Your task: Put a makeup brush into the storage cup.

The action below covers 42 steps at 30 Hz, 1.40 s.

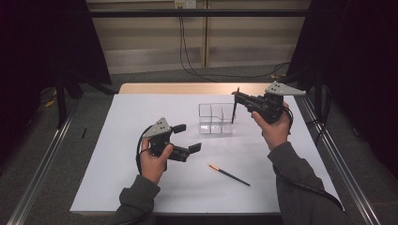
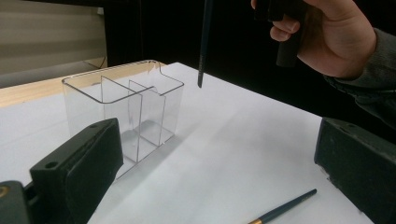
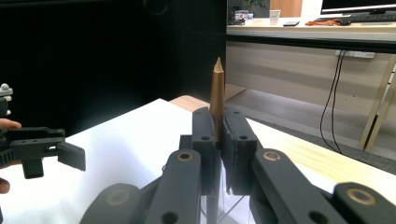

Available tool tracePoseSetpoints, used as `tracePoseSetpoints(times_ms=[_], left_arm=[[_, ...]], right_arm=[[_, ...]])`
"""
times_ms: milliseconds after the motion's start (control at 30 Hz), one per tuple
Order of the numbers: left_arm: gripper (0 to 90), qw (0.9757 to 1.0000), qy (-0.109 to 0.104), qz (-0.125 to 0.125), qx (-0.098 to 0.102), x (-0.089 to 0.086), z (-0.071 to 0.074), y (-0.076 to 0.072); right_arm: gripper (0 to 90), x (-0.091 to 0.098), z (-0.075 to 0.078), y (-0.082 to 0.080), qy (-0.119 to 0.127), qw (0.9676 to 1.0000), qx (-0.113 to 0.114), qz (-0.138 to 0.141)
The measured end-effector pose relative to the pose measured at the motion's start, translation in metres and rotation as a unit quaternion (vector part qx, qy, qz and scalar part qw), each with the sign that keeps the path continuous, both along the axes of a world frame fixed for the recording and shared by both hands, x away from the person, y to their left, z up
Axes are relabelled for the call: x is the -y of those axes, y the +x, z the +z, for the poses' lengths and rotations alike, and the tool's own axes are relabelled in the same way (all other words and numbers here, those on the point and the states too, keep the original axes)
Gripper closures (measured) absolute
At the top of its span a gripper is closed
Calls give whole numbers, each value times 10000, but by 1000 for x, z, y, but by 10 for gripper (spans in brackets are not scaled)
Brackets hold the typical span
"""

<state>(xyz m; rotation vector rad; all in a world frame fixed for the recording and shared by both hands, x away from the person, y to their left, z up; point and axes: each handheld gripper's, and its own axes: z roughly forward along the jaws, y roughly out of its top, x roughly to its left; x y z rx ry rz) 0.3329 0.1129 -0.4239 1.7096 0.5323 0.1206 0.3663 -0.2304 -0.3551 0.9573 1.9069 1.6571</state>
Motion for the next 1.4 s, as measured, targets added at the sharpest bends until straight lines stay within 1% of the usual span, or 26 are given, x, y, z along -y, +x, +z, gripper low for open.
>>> tracePoseSetpoints(times_ms=[67, 100, 233, 267, 300, 333, 367, 400, 433, 467, 567, 633, 733, 833, 933, 1033, 1100, 1133, 1167, 1300, 1400], left_arm=[[11, 10000, 15, 1, 11, 0, 0, 0], [11, 10000, -1, -3, 16, 0, 0, 0], [11, 10000, 45, 4, 40, 0, 0, 0], [11, 10000, 11, -15, 33, 0, 0, 0], [11, 10000, 47, -2, 32, 0, 0, 0], [11, 10000, 13, -7, 16, 0, 0, 0], [11, 10000, 13, -7, 16, 0, 0, 0], [12, 10000, 45, -29, 20, 0, 0, 0], [12, 10000, -2, -9, 14, 1, 0, -1], [12, 10000, 24, 4, -3, 1, 1, -1], [13, 10000, 13, -5, -5, 1, 1, -1], [13, 10000, 35, -49, -16, 1, 0, -1], [13, 10000, -3, -30, -36, 2, 0, -1], [13, 10000, 31, -13, -29, 2, 0, -1], [13, 10000, 38, -17, -22, 1, 0, -1], [13, 10000, -7, -21, -19, 0, 0, -1], [13, 10000, 15, -15, -9, 0, 1, -1], [13, 10000, -18, -21, -5, 0, 1, -1], [13, 10000, -7, -17, 4, 0, 1, -1], [13, 10000, -19, -19, -17, 1, 1, -1], [13, 10000, -15, -36, -15, 1, 1, -1]], right_arm=[[843, -1, 1, 1, 26, 10000, 3, -16], [842, -1, 3, 3, -38, 10000, 36, -18], [843, -2, 5, 7, -37, 10000, 66, -39], [843, -2, 6, 7, -46, 10000, 67, -57], [842, -2, 6, 8, -65, 9999, 82, -79], [842, -2, 7, 9, -16, 9999, 68, -79], [843, -2, 7, 10, -20, 9999, 84, -90], [843, -2, 7, 11, -28, 9999, 95, -88], [843, -1, 7, 11, -36, 9999, 90, -99], [843, -1, 7, 12, -34, 9999, 99, -100], [843, -1, 7, 14, -59, 9998, 102, -147], [842, 1, 7, 16, -16, 9998, 91, -176], [843, 2, 7, 18, -26, 9997, 110, -199], [843, 4, 7, 21, 22, 9997, 116, -229], [843, 5, 7, 22, -4, 9996, 144, -255], [842, 8, 6, 25, 16, 9992, 149, -359], [843, 9, 5, 26, 11, 9993, 135, -348], [843, 10, 4, 27, 52, 9992, 156, -375], [843, 9, 4, 28, 63, 9992, 134, -371], [843, 8, 2, 29, 27, 9992, 162, -368], [842, 4, -2, 31, 7, 9991, 179, -374]])
